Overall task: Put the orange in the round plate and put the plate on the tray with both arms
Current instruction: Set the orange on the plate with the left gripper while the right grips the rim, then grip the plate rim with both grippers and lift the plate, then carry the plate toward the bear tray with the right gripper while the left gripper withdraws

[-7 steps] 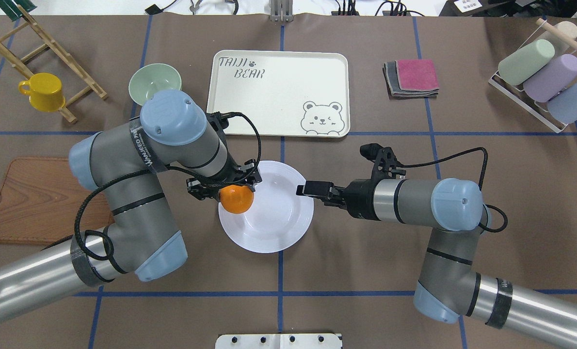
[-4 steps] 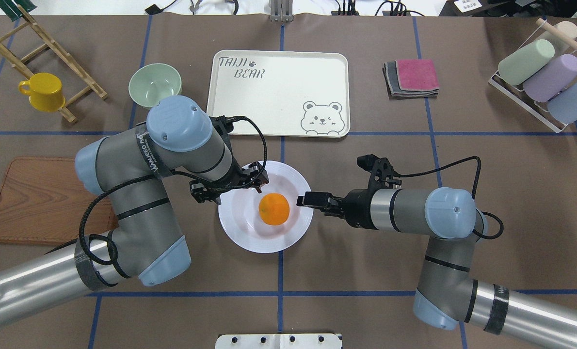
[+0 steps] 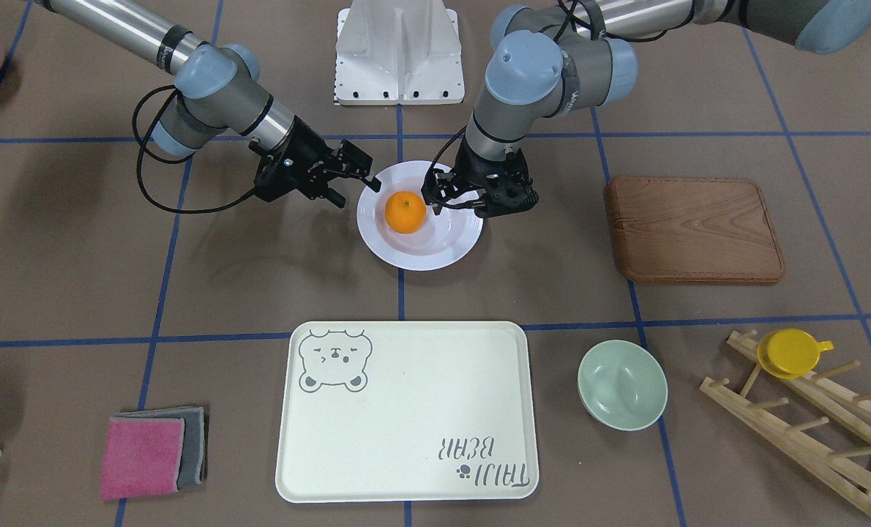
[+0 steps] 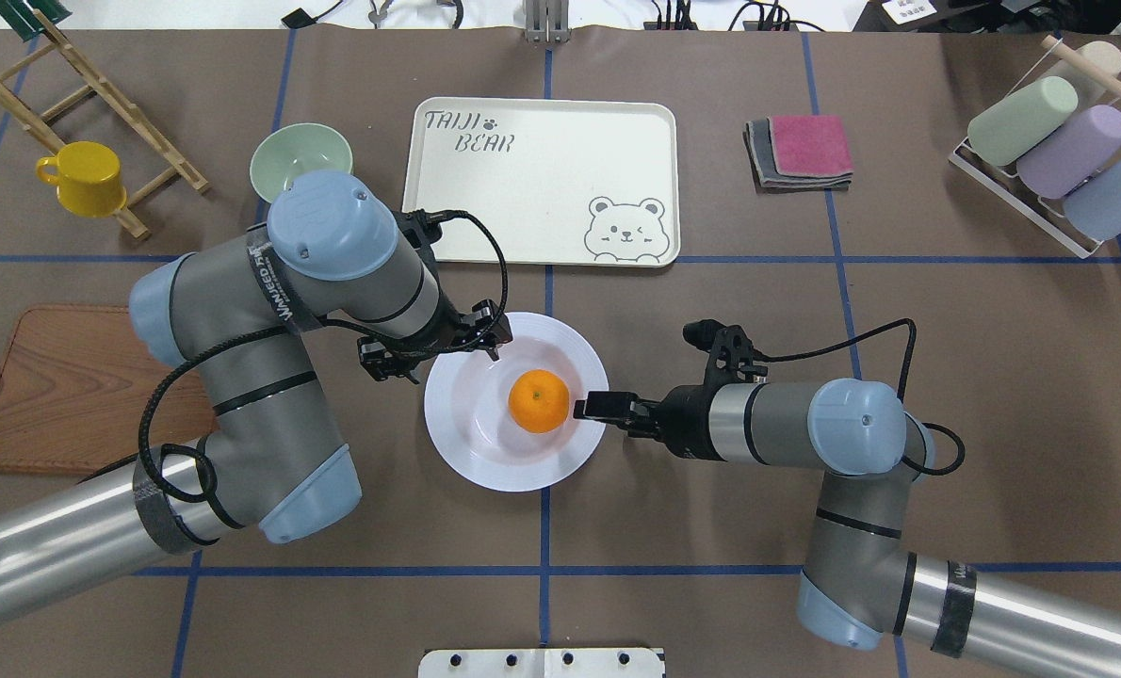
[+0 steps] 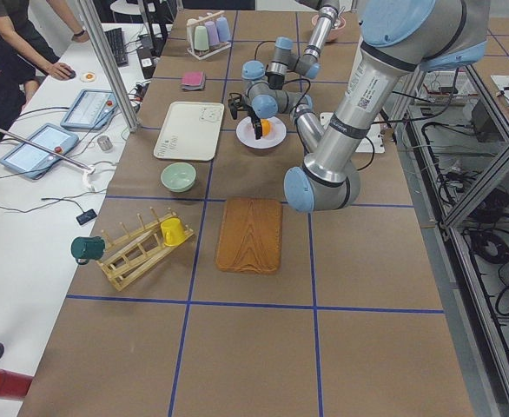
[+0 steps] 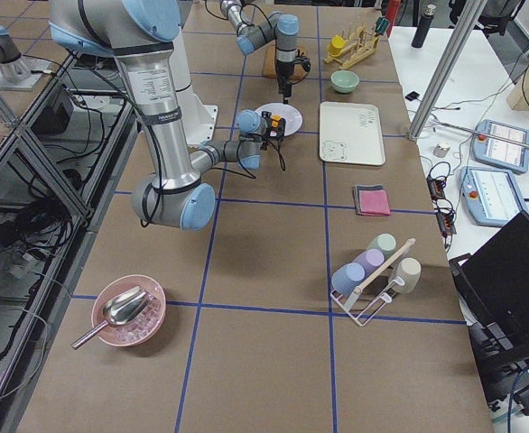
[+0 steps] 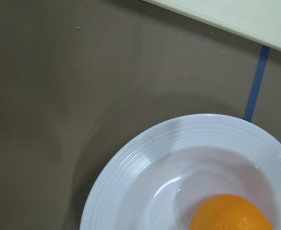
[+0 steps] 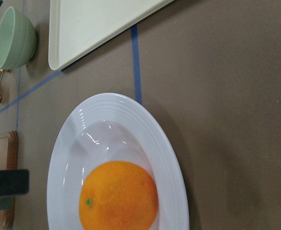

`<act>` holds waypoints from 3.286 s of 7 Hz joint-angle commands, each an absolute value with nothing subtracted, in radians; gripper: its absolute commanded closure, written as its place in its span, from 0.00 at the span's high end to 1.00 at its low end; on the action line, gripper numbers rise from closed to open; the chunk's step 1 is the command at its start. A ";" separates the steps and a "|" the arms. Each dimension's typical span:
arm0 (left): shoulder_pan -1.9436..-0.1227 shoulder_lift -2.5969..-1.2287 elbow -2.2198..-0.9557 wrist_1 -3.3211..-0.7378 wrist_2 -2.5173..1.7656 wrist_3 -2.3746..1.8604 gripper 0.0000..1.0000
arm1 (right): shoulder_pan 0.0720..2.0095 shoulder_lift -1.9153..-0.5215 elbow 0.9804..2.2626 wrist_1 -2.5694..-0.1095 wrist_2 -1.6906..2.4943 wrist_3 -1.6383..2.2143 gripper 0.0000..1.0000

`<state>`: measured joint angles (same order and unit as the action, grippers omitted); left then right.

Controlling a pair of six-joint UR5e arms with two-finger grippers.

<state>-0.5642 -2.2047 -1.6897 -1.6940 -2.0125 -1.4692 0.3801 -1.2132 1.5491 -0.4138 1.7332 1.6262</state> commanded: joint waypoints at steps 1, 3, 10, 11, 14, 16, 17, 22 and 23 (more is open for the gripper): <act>-0.569 -2.201 -1.693 -1.692 -2.013 -1.467 0.98 | 0.367 -1.191 1.543 -0.414 1.732 1.643 1.00; -0.577 -2.178 -1.712 -1.692 -2.013 -1.465 0.98 | 0.365 -1.154 1.513 -0.413 1.732 1.643 0.98; -0.598 -2.158 -1.736 -1.687 -2.020 -1.415 0.98 | 0.414 -1.150 1.514 -0.310 1.735 1.732 0.14; -0.609 -2.129 -1.773 -1.686 -2.023 -1.379 0.98 | 0.414 -1.150 1.516 -0.310 1.735 1.739 0.03; -0.675 -2.088 -1.818 -1.684 -2.084 -1.306 0.98 | 0.413 -1.147 1.516 -0.308 1.733 1.752 0.00; -0.721 -2.021 -1.876 -1.684 -2.092 -1.209 0.98 | 0.437 -1.132 1.520 -0.225 1.724 1.851 0.00; -0.744 -1.997 -1.888 -1.684 -2.092 -1.165 0.98 | 0.455 -1.132 1.520 -0.194 1.721 1.877 0.00; -0.892 -1.864 -1.890 -1.684 -2.094 -0.798 0.97 | 0.505 -1.008 1.340 -0.161 1.316 2.103 0.00; -0.913 -1.855 -1.882 -1.684 -2.092 -0.758 0.97 | 0.505 -0.961 1.251 -0.196 1.269 2.106 0.00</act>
<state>-0.8825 -1.8756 -1.8890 -1.6840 -2.0934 -0.8252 0.5046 -1.0178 1.3588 -0.1644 1.3484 2.0884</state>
